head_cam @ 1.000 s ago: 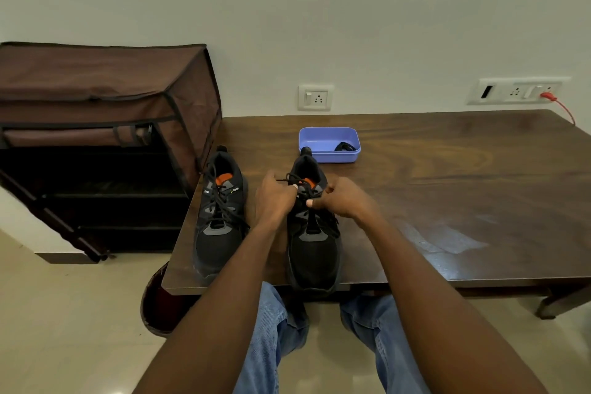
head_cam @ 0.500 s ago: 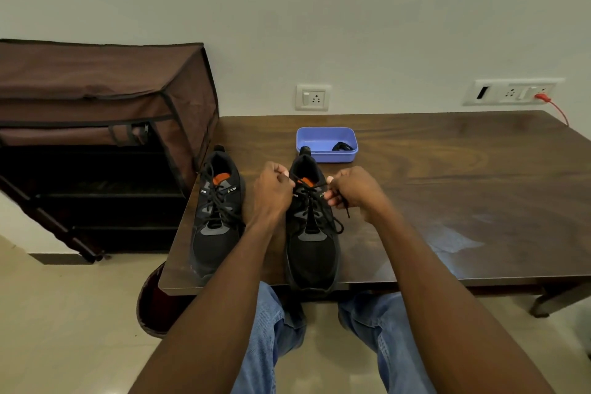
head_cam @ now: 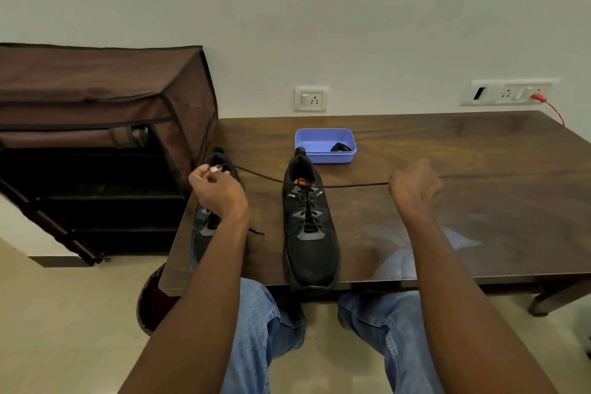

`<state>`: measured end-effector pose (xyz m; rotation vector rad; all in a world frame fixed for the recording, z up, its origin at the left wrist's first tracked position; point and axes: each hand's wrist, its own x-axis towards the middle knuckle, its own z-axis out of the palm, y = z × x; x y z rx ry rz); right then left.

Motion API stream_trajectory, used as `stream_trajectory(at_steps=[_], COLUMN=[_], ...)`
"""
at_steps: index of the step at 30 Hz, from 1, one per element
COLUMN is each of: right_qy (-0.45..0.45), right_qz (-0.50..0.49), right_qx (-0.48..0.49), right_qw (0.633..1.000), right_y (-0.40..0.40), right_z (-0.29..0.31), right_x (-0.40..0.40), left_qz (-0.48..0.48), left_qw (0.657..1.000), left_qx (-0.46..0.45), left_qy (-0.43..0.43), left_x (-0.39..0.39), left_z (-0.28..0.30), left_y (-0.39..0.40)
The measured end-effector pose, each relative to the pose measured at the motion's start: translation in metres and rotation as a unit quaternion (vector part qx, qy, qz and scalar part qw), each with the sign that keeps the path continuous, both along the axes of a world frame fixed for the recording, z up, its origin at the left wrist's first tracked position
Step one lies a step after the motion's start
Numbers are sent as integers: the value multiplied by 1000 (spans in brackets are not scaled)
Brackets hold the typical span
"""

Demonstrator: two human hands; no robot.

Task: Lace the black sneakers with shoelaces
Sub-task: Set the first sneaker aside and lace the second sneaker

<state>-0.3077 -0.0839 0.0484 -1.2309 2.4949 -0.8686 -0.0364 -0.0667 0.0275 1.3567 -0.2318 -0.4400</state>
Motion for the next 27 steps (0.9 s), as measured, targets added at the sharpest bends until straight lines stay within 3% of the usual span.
stream_trajectory(at_steps=[2,4,6,9,12,14,18,22,27], right_qy=[102,183,137,-83,-47,-5,-9,-74,-21], right_qz=[12,57,155,332,399,399,391,335,179], right_qx=[45,91,101,104,129,142,139,101,96], right_qw=[994,977,973,934,907,906,910,934,979], right_y=[4,5,1,6,10,9,5,-1,-6], right_z=[-3,-5,-6,-6,-11,-13,-8,-2,-5], right_x=[0,6,20,54,80,87,83,63,28], left_qz=[-36,-109,-248,-399,-410,-423,-395,-322,-164], left_qw=[989,947,892,804,782,783,807,885,957], left_qx=[69,121,147,185,215,227,214,170,151], left_qy=[-127,-277,-348,-401,-418,-396,-382,-289,-184], left_x=[1,-4,-15,-31,-38,-38,-34,-25,-12], left_z=[-4,-11,-15,-18,-21,-22,-20,-19,-10], left_y=[1,0,-4,-4,-4,-4,-4,-6,-6])
